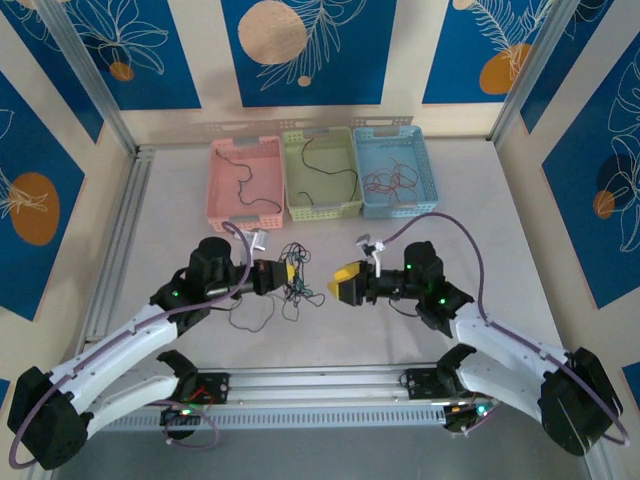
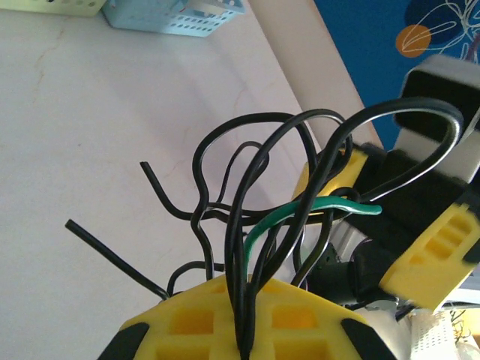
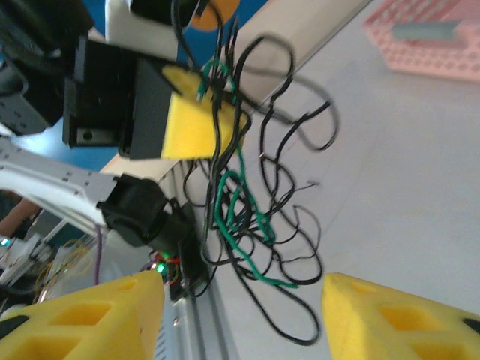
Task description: Untangle the cables
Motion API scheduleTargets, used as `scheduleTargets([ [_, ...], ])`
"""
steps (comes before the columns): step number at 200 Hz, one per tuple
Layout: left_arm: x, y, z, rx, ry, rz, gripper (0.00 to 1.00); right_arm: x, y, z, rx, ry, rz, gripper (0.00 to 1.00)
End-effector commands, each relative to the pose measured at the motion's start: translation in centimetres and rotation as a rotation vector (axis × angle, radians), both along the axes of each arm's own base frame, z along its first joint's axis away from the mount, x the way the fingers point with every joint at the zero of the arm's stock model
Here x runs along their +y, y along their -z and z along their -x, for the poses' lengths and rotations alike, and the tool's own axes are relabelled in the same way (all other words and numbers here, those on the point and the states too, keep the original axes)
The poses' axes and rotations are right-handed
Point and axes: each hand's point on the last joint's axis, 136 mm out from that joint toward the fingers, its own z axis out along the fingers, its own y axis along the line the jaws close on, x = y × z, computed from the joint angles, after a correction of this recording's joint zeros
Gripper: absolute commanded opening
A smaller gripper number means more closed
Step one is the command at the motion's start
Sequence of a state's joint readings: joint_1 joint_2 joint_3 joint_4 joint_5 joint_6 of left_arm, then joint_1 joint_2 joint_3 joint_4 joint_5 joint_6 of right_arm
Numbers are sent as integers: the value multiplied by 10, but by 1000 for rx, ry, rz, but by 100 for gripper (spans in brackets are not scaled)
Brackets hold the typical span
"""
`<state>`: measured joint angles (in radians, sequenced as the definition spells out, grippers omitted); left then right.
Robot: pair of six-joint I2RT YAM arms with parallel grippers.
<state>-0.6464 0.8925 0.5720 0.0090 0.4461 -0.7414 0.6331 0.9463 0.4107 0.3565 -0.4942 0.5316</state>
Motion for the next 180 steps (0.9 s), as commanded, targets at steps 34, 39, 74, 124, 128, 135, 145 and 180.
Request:
scheduleTargets([
  [34,-14,-25,1,-27,49,77,0,32,-31,4,-83,-59,-54,56],
  [39,-14,-27,1,-30,49,79,0,34,-31,4,-86,-58,-55,56],
  [74,-18,-29,2,-33,67,81,0,44,-31,-6,-62,-36,-41,50],
  [124,-18,-31,4,-39,75,68,0,54,-25,-16,-25,-18,-10,37],
  [128,-18,-30,4,-40,74,66,0,54,-25,-17,-24,-16,-7,36],
  [135,-18,-31,4,-41,76,68,0,54,-23,-18,-20,-10,0,29],
  [145,-18,-33,4,-44,78,71,0,53,-22,-19,-23,-1,2,24],
  [180,-18,-32,6,-46,85,64,0,52,-21,-23,-25,16,20,7],
])
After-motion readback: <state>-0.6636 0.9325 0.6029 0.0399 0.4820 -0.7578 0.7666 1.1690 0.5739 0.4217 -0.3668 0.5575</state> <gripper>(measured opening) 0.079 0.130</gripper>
